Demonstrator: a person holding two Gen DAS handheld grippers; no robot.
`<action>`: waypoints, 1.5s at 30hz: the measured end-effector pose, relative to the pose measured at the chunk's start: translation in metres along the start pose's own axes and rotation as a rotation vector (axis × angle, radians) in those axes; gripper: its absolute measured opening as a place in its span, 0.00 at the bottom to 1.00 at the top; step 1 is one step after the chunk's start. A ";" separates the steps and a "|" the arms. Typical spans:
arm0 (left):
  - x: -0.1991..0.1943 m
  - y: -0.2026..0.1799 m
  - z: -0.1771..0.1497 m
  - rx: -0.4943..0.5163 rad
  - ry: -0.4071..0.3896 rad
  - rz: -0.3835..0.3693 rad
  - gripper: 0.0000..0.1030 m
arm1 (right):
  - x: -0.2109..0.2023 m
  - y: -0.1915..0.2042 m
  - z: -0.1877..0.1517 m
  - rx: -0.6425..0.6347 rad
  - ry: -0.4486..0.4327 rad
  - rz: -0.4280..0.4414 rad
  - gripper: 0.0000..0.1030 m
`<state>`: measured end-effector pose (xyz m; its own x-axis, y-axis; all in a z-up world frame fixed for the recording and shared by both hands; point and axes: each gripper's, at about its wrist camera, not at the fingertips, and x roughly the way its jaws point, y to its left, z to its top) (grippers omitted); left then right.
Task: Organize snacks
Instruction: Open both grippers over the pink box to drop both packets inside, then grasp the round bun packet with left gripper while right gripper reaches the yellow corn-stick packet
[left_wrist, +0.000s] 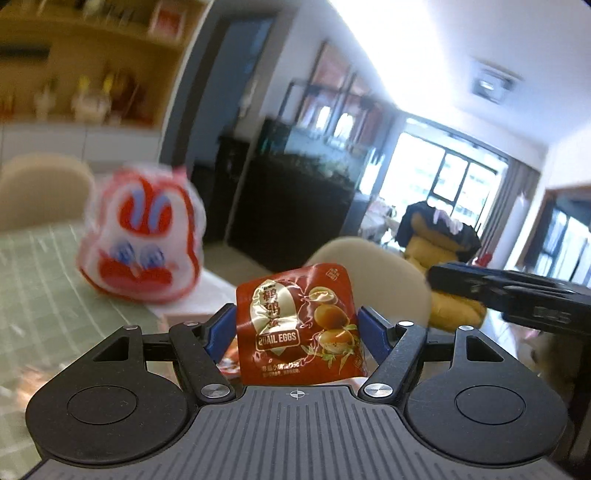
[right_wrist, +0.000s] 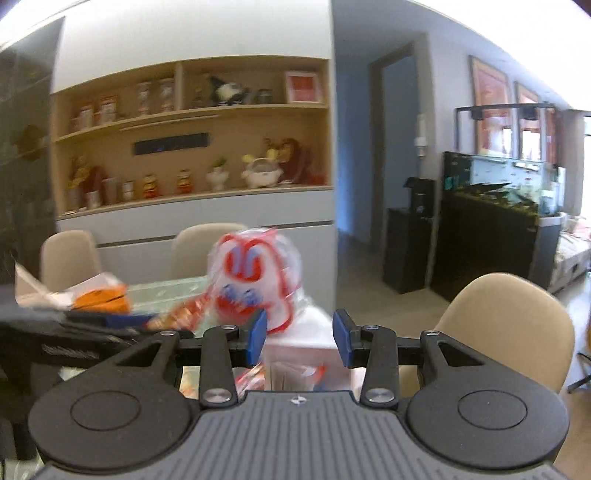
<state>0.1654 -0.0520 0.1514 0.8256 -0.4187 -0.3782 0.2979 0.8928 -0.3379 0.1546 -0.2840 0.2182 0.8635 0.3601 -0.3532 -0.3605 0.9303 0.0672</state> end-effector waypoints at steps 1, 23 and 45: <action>0.019 0.005 -0.001 -0.042 0.032 -0.017 0.75 | 0.011 -0.004 0.003 0.010 0.009 -0.007 0.38; 0.016 0.124 -0.018 -0.101 0.090 0.233 0.72 | 0.123 0.030 -0.048 0.075 0.242 0.110 0.59; 0.001 0.217 -0.068 -0.116 0.160 0.433 0.56 | 0.253 0.211 -0.105 -0.272 0.624 0.121 0.28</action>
<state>0.1986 0.1304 0.0191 0.7753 -0.0411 -0.6302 -0.1201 0.9701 -0.2110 0.2596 -0.0041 0.0448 0.4763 0.2770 -0.8345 -0.5872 0.8066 -0.0674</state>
